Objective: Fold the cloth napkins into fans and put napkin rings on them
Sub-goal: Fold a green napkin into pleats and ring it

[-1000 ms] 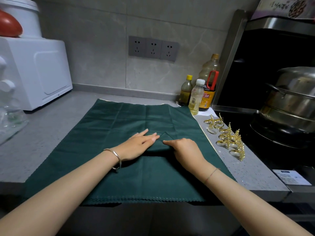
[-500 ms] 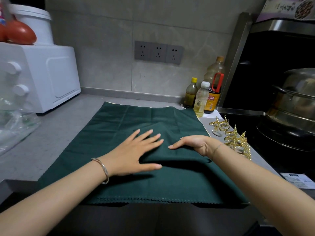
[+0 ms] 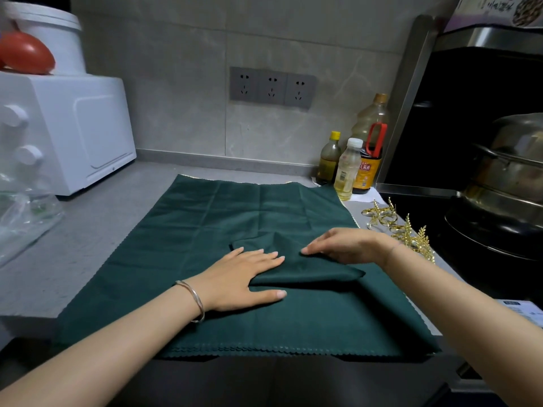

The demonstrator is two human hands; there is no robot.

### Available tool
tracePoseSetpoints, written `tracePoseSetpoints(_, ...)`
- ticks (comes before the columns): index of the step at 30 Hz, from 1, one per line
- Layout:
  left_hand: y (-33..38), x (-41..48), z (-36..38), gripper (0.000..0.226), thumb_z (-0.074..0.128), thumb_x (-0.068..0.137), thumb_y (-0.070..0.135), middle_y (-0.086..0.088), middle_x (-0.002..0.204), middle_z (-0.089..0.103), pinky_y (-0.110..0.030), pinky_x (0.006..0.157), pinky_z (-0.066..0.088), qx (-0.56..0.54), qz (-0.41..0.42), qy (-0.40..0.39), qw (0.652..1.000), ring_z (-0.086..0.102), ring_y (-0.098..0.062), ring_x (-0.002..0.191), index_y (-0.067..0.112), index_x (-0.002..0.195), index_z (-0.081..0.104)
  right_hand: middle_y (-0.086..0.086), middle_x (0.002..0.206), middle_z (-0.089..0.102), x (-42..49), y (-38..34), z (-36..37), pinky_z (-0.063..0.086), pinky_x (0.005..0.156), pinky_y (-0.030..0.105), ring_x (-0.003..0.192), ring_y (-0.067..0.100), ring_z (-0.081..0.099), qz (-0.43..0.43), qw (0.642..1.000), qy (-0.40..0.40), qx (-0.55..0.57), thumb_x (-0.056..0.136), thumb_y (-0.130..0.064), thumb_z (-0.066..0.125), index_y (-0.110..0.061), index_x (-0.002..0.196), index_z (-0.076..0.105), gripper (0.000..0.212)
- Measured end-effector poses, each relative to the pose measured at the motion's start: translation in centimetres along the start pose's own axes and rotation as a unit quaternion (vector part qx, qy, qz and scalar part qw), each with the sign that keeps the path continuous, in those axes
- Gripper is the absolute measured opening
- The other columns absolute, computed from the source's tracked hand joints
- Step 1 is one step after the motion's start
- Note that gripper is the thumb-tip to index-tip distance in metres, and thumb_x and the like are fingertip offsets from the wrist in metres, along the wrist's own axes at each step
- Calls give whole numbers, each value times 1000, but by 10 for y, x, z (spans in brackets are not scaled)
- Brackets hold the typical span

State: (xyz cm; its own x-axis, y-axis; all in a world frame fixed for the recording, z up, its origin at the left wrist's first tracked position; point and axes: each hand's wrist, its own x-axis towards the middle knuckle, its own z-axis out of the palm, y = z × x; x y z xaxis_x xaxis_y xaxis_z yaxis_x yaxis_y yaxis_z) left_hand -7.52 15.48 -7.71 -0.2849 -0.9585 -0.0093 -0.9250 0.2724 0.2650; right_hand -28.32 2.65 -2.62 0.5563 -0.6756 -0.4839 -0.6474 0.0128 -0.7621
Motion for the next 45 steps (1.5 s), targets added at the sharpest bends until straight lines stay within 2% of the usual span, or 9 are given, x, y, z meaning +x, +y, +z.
tracePoseSetpoints(5,4,4,-2,76,33,83,75,21,156,12,-32,120,-1,44,-2,4,999,7,0,144,40,149,20,-5,90,71,-27,23,3,52,79,19,82,9,67,-239,922,251,-171,84,-20,70,-15,100,70,17)
tracePoseSetpoints(10,6,10,-8,70,34,85,73,19,154,25,-29,119,4,74,8,21,997,21,0,140,40,147,29,-16,97,64,-47,47,34,44,79,18,91,3,54,-347,807,255,-404,85,-40,66,-27,111,67,30)
tracePoseSetpoints(16,9,16,-17,57,33,89,69,16,148,37,-30,113,18,111,33,19,993,34,-6,133,49,142,31,-9,94,64,-32,55,43,49,71,26,90,12,60,-357,785,276,-424,79,-30,65,-23,107,69,29)
tracePoseSetpoints(21,-11,24,-26,38,59,85,55,24,127,57,-28,98,41,22,33,41,998,52,-1,117,46,122,59,-6,84,68,-25,54,40,48,64,28,78,14,62,-346,805,290,-385,82,-26,67,-20,96,73,16)
tracePoseSetpoints(26,-32,41,-28,17,74,78,41,22,61,61,-20,57,42,-201,-6,118,972,49,9,55,24,76,71,-9,75,72,-22,52,31,50,64,19,65,1,64,-257,905,283,-186,76,-30,79,-21,84,74,13)
tracePoseSetpoints(30,-42,64,-25,57,69,71,63,2,66,60,-28,59,41,-234,-25,145,961,43,-5,61,6,76,66,-7,64,61,-14,48,25,41,58,14,54,0,51,-204,943,259,-49,68,-22,84,-20,71,66,19)
tracePoseSetpoints(34,-41,75,-22,29,77,74,44,14,61,60,-20,58,42,-242,-62,162,955,48,-2,55,23,62,60,-5,59,57,-9,46,19,38,56,12,51,0,46,-170,955,242,-2,69,-20,84,-15,73,64,21)
tracePoseSetpoints(39,-42,78,-16,41,75,71,53,11,66,59,-30,65,44,-189,-106,171,961,51,-10,63,15,69,60,-6,58,55,-4,39,17,34,49,8,42,-5,43,-152,955,246,-64,70,-22,83,-16,69,61,23)
tracePoseSetpoints(45,-22,71,-23,50,68,77,57,10,105,56,-27,80,37,11,-69,226,972,50,-12,100,28,115,55,-7,66,57,-3,33,16,36,51,10,53,0,46,-143,938,260,-181,72,-30,81,-17,76,58,27)
